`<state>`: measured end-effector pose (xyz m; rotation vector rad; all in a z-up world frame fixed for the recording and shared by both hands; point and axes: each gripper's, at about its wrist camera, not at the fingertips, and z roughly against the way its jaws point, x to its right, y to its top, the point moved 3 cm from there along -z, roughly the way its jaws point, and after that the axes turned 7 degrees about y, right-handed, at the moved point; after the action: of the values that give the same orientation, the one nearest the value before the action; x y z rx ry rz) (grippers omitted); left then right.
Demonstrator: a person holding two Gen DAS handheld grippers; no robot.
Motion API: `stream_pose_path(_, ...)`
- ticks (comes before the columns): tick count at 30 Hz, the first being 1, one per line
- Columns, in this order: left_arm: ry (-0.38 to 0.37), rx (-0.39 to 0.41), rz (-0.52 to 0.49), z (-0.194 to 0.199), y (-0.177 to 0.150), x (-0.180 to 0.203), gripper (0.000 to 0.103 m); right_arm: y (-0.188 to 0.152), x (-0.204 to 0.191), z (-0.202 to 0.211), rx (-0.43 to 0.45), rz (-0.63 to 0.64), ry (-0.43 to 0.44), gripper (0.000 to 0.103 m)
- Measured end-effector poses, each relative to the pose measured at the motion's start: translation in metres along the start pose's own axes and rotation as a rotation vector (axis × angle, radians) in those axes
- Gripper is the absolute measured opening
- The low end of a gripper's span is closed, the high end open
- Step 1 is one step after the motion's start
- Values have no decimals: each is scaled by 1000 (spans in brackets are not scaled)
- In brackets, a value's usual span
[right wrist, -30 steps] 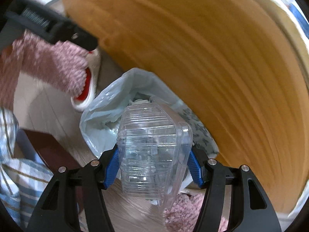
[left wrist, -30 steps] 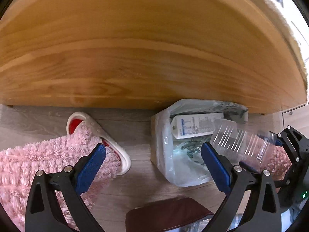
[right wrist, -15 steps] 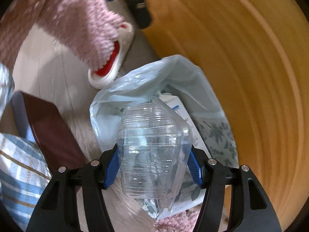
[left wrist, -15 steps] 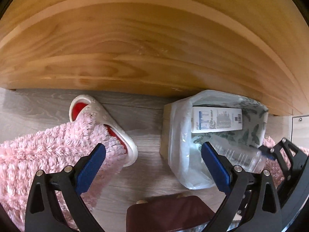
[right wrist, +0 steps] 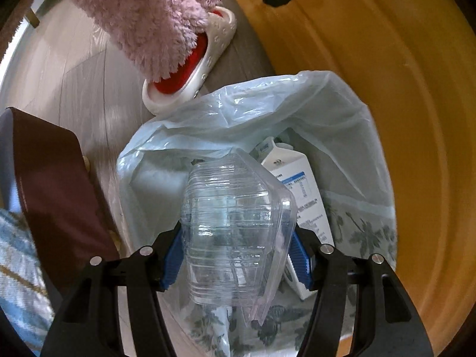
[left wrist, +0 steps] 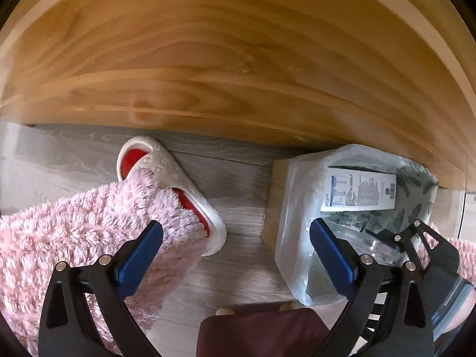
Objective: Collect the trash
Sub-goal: 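Lower the clear clamshell into the bag with the right tool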
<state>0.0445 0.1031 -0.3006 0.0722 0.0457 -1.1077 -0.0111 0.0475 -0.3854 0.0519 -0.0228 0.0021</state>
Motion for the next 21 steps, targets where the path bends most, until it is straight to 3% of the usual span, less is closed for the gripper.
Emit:
stream_pose_path(11,1,-44,74,-11,3,-10,96,7,9,-37,-39,27,67,60)
stream_pose_path(21,8,-85,64,-23,2,-8,96,3,17,-47,-8,-17,101,61)
